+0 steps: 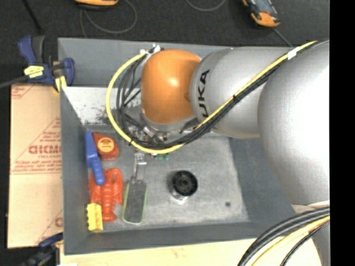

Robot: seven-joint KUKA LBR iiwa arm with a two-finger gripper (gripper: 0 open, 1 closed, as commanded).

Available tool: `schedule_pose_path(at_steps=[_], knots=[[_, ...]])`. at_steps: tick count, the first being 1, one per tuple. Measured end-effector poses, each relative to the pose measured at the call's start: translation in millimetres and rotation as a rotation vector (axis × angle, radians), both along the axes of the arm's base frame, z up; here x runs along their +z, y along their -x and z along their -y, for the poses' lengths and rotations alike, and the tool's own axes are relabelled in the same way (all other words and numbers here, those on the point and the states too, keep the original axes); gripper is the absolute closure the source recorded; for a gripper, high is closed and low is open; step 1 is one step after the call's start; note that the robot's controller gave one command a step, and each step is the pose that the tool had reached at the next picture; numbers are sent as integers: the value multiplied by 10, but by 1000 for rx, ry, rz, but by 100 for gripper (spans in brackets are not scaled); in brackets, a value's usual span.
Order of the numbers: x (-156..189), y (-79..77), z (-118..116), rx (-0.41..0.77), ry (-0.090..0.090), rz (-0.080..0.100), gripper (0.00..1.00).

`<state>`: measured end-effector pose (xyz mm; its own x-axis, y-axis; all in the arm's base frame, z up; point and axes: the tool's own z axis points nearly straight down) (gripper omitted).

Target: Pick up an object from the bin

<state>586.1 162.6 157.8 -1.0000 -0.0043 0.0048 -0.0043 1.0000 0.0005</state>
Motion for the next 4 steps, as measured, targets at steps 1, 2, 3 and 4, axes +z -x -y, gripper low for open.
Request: schedule_pose_path(at_steps=[1,2,3,4], knots=[[49,-20,5,-3,-2,8,0],[16,191,360,-19,-2,7,0],[-135,435,894,45,1,8,0],[-538,639,1126,-27,0,9,0]])
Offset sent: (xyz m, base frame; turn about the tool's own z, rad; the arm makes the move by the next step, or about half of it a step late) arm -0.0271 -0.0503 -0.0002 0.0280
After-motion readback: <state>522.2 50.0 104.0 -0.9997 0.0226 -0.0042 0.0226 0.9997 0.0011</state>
